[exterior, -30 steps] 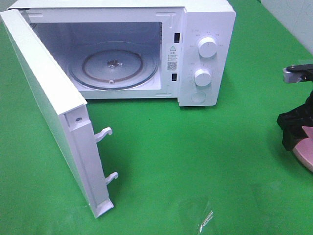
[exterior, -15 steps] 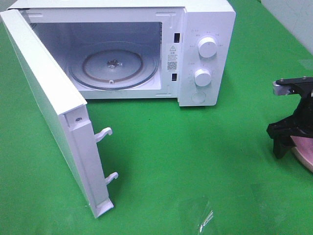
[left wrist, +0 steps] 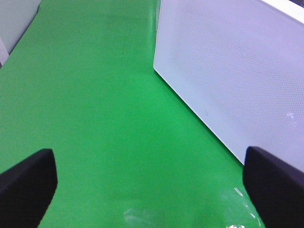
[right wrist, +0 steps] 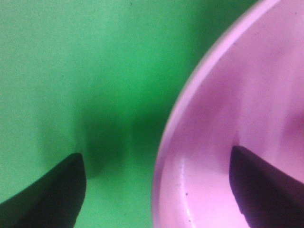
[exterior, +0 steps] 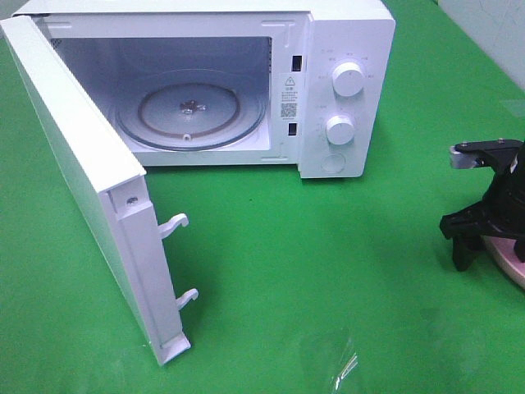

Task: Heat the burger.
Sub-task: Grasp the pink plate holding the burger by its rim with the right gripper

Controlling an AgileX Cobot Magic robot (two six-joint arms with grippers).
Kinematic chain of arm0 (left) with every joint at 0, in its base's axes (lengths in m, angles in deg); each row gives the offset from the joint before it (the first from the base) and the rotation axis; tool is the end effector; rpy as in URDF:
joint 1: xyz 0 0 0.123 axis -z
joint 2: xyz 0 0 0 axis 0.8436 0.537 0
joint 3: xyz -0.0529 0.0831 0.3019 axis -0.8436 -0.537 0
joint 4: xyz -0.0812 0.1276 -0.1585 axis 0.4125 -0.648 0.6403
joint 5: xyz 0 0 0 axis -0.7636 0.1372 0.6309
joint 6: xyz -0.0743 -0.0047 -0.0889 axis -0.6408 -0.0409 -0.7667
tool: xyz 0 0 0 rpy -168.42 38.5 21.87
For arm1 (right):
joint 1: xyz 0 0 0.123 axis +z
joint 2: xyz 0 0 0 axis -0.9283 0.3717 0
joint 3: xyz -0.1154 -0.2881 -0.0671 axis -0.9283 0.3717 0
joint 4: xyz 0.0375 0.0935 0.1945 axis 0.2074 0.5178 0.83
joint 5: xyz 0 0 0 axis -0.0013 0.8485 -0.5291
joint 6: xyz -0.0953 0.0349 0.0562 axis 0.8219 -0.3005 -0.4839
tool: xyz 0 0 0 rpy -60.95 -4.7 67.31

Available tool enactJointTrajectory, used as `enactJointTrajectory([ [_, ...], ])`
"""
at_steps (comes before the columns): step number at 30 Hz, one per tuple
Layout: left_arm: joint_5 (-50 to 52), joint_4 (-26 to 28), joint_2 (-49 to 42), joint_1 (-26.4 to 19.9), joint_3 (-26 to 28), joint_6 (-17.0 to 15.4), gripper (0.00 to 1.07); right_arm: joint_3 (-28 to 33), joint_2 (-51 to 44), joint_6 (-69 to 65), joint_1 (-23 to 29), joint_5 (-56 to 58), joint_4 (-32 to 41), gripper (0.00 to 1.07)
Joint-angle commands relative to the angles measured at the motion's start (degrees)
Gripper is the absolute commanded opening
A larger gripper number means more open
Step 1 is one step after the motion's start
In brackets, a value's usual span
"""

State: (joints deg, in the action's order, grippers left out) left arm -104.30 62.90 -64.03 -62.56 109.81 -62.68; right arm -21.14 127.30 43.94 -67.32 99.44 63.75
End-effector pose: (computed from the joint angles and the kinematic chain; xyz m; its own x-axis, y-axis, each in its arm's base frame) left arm -0.0434 -0.0174 0.2553 -0.4557 -0.0622 -0.8880 0.0064 0.9973 -0.0732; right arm 0.3095 -0.0038 0.1450 -0.9885 -0.0691 -0.1347 -0.0588 0.9951 -0.0790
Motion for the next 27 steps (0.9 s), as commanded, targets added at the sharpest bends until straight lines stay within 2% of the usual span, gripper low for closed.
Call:
enactJointTrajectory([
  [1,-0.3,-0.2,-0.2,0.2,0.0,-0.2,0.98,-0.1,0.3,-0.1,-0.3,-0.4,-0.5,0.76],
  [4,-0.3,-0.2,-0.2,0.2,0.0,-0.2,0.98,-0.1,0.5,-1.3,-0.3,-0.3,-1.7,0.68],
  [12,-0.3,-0.2,-0.2,0.2,0.0,-0.2,0.98,-0.1,2.5,-2.2,-0.3,0.1,-2.0,0.6],
  [13,-0.3,-0.2,-0.2,0.2,0.0,-0.2,0.98,-0.1,2.5,-2.5,-0.3,0.0,-2.2,0.54],
  [14,-0.3,-0.2,-0.2,0.2,0.0,-0.2,0.98,-0.1,2.5,-2.5,-0.3,0.0,-2.2,0.54],
  [15,-0.3,-0.2,-0.2,0.2,0.0,-0.2,0.98,-0.1,2.5,-2.7,-0.3,0.1,-2.9,0.45],
  [16,-0.3,-0.2,-0.2,0.2,0.0,-0.2,0.98,-0.1,2.5,-2.7,-0.3,0.1,-2.9,0.45],
  [17,-0.3,-0.2,-0.2,0.2,0.0,-0.2,0.98,-0.1,2.5,-2.9,-0.3,0.1,-3.4,0.33],
  [18,-0.3,-0.2,-0.2,0.2,0.0,-0.2,0.98,-0.1,2.5,-2.9,-0.3,0.1,-3.4,0.33],
  [19,-0.3,-0.2,-0.2,0.2,0.0,-0.2,0.98,-0.1,2.5,-2.9,-0.3,0.1,-3.4,0.19],
  [20,-0.3,-0.2,-0.2,0.2,0.0,-0.2,0.98,-0.1,2.5,-2.9,-0.3,0.1,-3.4,0.19],
  [21,-0.3,-0.2,-0.2,0.2,0.0,-0.2,0.98,-0.1,2.5,-2.6,-0.3,0.1,-3.4,0.07],
  [22,-0.3,-0.2,-0.2,0.2,0.0,-0.2,0.98,-0.1,2.5,-2.6,-0.3,0.1,-3.4,0.07],
  [23,-0.3,-0.2,-0.2,0.2,0.0,-0.2,0.98,-0.1,2.5,-2.1,-0.3,0.1,-3.4,0.0],
  [27,-0.3,-0.2,-0.2,0.2,0.0,-0.2,0.98,-0.1,2.5,-2.2,-0.3,0.1,-3.4,0.0],
])
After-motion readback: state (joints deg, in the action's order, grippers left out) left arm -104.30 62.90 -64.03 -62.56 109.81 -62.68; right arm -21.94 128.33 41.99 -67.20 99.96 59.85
